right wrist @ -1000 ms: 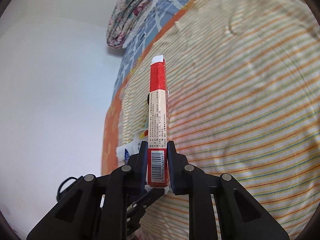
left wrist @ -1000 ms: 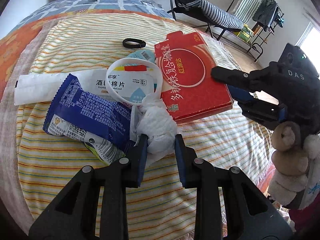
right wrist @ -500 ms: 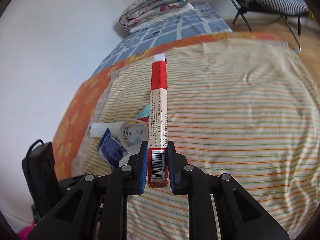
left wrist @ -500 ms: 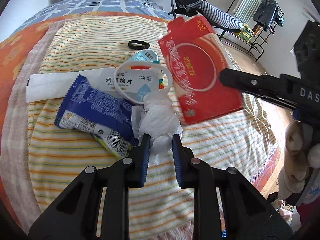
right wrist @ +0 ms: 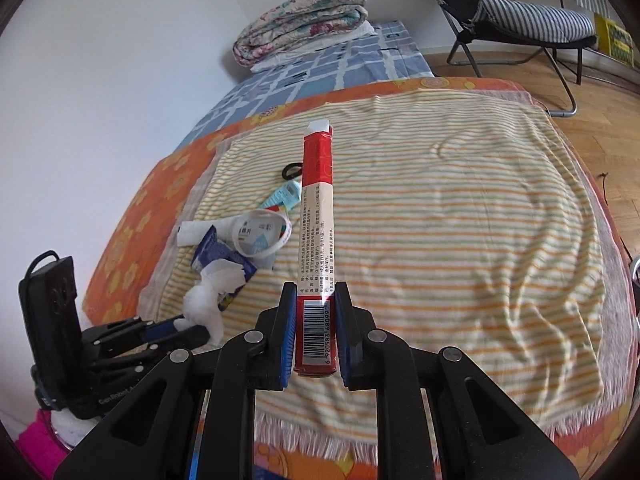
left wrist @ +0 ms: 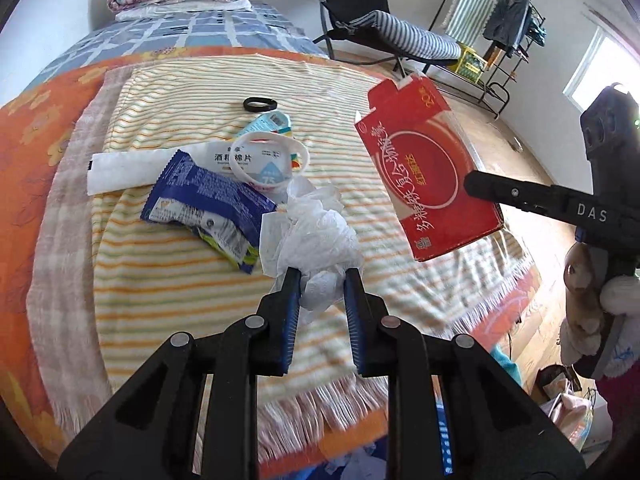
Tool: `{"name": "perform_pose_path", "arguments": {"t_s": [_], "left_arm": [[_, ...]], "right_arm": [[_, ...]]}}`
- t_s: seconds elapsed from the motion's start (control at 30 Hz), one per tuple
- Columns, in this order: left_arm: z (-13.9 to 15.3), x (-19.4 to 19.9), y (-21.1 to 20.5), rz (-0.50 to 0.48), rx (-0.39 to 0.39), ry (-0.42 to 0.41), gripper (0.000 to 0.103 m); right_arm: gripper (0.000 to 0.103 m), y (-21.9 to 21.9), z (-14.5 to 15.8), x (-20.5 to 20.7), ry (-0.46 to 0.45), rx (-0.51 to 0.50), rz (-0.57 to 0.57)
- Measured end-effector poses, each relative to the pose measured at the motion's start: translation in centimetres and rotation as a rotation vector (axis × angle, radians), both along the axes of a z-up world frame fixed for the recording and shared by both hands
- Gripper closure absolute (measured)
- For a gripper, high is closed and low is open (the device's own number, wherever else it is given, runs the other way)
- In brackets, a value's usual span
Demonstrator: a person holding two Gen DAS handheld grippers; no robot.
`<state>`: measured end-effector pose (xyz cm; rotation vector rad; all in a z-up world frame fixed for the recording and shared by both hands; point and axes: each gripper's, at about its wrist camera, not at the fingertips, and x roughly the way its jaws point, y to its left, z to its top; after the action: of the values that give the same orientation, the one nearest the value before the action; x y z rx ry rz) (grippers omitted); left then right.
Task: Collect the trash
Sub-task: 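Carry tissue and tube box to the wastebasket and open both tools to drop them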
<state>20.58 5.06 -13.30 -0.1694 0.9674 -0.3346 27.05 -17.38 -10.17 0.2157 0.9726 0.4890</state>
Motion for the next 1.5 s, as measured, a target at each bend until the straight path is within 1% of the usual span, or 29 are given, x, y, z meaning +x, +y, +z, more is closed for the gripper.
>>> {"name": "perform_pose_path", "arguments": {"t_s": [0.13, 0.37, 0.63, 0.83, 1.07, 1.23, 1.5], "left_arm": [[0.8, -2.0, -0.2, -0.015, 0.006, -0.007, 0.082], [1.7, -5.5, 0.4, -0.014, 0.003, -0.011, 0.082], [1.0, -10.5, 0.7, -0.031, 0.001, 0.018, 0.082], [-0.5, -13.6, 0.0, -0.064, 0.003, 0.067, 0.082], [-1.8, -16.4, -1.2, -0.104, 0.018, 0.102, 0.082], [-3.2, -17.6, -1.8, -0.124, 0.035, 0.145, 0.082], [-5.3, -18.7, -2.7, -0.164, 0.091, 0.198, 0.082]], "right_arm": [[0.087, -0.5, 0.7, -2.5, -0.015, -0.016, 0.014], [0.087, -0.6, 2.5, -7.1, -0.054, -0.026, 0.055], [0.087, -0.4, 3.4, -13.8, -0.075, -0.046, 0.123], [0.087, -0.7, 2.6, -17.5, -0.037, -0.028, 0.155], [0.087, -0.3, 1.0, -21.2, 0.003, -0.050, 0.199], [0.087, -0.2, -0.1, -22.8, 0.019, -0.067, 0.208], [0.087, 0.1, -2.5, -24.3, 0.071, -0.095, 0.218]]}}
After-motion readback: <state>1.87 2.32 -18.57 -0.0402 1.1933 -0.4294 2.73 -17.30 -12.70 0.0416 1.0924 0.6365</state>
